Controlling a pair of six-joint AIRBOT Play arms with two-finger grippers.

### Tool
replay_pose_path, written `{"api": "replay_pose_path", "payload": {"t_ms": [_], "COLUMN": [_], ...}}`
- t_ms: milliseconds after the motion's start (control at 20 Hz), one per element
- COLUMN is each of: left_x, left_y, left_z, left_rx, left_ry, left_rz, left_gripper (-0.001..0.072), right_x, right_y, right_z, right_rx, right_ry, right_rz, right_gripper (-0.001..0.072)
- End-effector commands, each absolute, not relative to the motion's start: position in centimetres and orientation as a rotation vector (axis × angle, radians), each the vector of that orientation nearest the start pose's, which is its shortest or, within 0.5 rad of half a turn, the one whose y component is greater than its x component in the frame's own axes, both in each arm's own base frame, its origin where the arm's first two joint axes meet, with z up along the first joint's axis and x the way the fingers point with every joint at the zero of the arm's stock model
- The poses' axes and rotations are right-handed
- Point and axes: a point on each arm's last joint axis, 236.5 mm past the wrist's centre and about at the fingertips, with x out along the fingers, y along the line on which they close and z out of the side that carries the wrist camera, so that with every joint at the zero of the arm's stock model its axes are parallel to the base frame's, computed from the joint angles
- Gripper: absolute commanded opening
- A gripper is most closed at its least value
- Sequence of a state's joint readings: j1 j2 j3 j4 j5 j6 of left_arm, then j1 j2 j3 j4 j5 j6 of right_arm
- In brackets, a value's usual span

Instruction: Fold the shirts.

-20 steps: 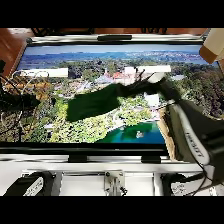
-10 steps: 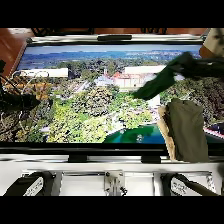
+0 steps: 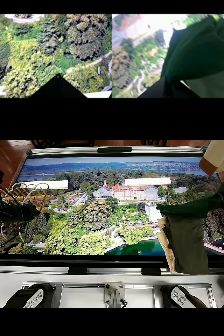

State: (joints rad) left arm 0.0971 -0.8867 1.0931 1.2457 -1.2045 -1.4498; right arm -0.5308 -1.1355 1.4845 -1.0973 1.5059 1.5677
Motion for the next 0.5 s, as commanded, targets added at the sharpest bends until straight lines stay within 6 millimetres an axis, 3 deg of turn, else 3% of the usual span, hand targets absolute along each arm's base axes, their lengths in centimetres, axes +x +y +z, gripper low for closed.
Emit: {"api": "replay_pose_path", "payload": {"t_ms": [0, 100, 300, 450], "left_x": [34.1, 34.1, 34.1, 34.1], "left_y": [-3.7, -3.7, -3.7, -3.7], "left_z": [13.4, 13.4, 13.4, 13.4], "left_rx": [-0.198, -0.196, -0.193, -0.172], "left_ry": [0.935, 0.935, 0.936, 0.934], "left_rz": [-0.183, -0.183, -0.185, -0.195], "left_gripper": [0.003, 0.003, 0.0031, 0.0031], "right_x": [28.8, 23.6, 18.5, 15.2], "right_y": [-10.5, -12.1, -16.0, -14.5], "right_z": [15.7, 14.5, 14.0, 10.2], "right_rx": [0.548, 0.494, 0.392, 0.435], "right_ry": [1.222, 1.415, 1.459, 1.583], "right_rz": [-0.264, -0.404, -0.68, -0.681], "right_gripper": [0.0068, 0.0069, 0.0068, 0.0068]}}
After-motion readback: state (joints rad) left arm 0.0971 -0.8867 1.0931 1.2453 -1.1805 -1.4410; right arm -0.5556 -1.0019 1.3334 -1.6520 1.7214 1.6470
